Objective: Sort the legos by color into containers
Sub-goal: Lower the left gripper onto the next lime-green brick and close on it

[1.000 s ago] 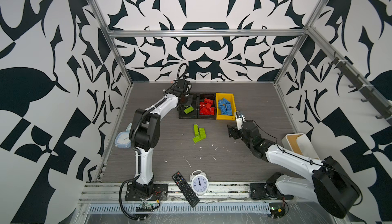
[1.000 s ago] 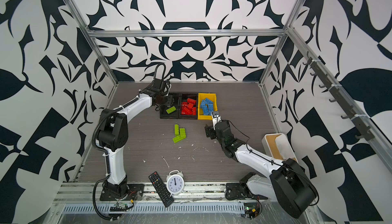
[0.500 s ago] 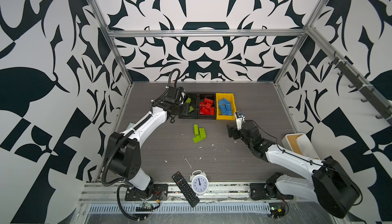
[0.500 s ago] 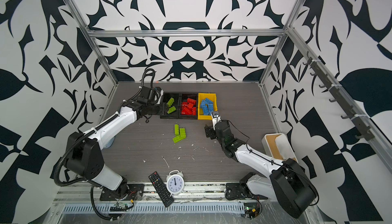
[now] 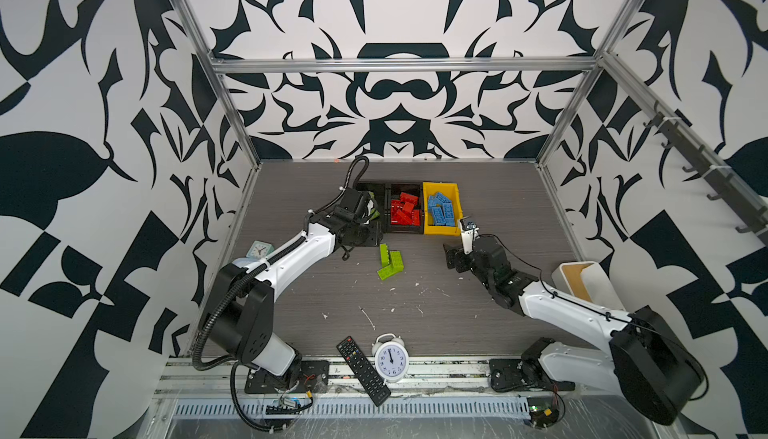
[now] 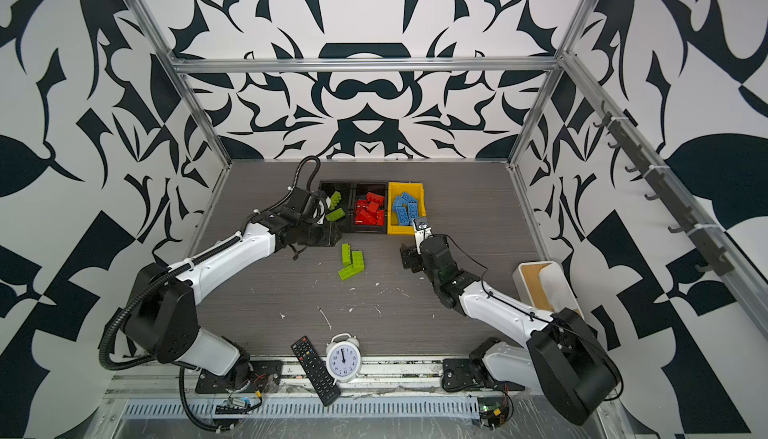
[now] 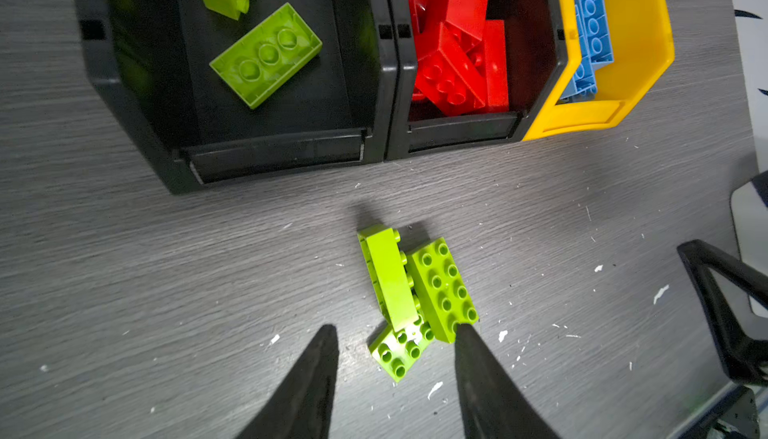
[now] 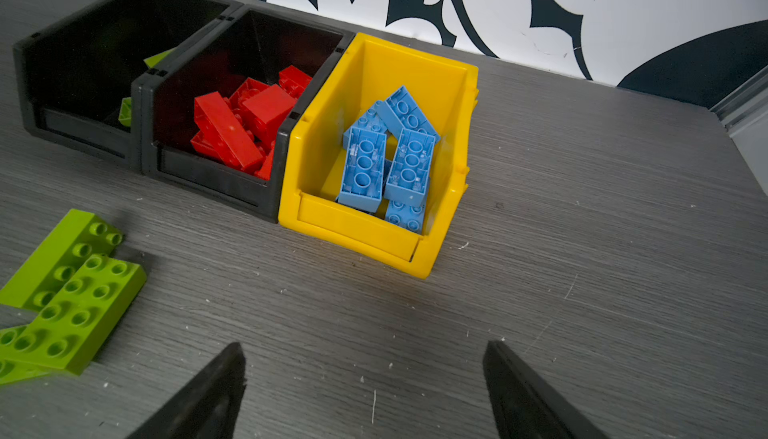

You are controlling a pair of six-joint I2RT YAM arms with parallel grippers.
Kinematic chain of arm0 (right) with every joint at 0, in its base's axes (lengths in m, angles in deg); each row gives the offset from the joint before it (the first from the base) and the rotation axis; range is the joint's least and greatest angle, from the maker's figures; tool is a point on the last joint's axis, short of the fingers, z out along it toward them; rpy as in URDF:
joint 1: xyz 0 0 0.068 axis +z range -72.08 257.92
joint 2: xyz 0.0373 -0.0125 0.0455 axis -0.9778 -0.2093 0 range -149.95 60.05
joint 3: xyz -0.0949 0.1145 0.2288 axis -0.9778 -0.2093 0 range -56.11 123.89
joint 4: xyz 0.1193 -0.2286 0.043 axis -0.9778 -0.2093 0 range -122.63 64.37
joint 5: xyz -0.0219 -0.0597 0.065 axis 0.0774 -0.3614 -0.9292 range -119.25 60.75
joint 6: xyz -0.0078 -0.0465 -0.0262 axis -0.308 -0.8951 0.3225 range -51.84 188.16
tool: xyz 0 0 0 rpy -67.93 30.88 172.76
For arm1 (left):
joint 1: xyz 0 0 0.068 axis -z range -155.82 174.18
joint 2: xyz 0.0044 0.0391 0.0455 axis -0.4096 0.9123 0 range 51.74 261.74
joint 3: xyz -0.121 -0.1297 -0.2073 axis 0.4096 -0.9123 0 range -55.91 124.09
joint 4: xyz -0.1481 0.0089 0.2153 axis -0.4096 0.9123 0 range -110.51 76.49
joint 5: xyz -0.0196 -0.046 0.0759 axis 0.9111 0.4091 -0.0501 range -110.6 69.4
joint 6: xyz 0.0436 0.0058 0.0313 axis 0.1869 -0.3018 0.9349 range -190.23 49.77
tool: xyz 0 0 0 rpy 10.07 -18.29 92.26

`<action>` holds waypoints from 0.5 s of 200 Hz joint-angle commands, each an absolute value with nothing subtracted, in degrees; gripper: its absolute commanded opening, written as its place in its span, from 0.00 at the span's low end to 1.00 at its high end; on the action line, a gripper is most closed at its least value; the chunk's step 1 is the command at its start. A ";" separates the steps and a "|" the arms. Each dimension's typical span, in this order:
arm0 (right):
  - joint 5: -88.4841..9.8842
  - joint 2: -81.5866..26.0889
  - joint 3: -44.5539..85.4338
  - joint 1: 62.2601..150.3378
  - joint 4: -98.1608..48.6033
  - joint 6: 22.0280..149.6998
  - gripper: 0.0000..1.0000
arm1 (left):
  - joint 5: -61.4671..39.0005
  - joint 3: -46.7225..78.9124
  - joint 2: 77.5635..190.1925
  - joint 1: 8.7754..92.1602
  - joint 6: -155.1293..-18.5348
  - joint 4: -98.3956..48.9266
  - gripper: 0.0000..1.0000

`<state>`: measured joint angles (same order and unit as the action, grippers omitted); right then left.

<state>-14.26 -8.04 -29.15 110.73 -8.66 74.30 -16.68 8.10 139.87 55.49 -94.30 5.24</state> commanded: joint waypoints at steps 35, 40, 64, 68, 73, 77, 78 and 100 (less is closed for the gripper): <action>-14.40 -8.06 -27.11 110.77 -7.97 75.16 0.92 | -18.55 7.72 143.16 57.52 -96.31 5.67 0.49; -14.39 -8.06 -27.11 110.78 -7.96 75.11 0.92 | -18.82 7.76 143.57 57.76 -96.49 5.48 0.49; -14.31 -8.06 -27.07 110.77 -7.96 75.11 0.92 | -19.99 7.99 145.45 58.63 -96.50 5.20 0.49; -14.31 -8.06 -27.11 110.78 -7.96 75.11 0.92 | -19.99 8.07 145.83 58.65 -96.50 5.22 0.49; -14.24 -8.02 -27.19 110.70 -7.96 75.13 0.92 | -19.94 8.20 146.22 58.65 -96.51 5.14 0.49; -14.28 -8.00 -27.14 110.77 -7.96 75.15 0.92 | -19.93 8.25 146.61 58.68 -96.51 5.08 0.49; -14.29 -8.03 -27.17 110.73 -7.96 75.13 0.92 | -19.87 8.25 146.64 58.65 -96.55 5.07 0.49; -14.35 -8.15 -27.10 110.77 -8.01 75.11 0.92 | -19.40 8.39 148.53 58.89 -96.68 3.98 0.48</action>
<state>-14.26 -8.04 -29.15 110.73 -8.66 74.27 -19.06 7.97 146.69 58.64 -95.81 4.98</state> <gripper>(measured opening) 0.918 0.486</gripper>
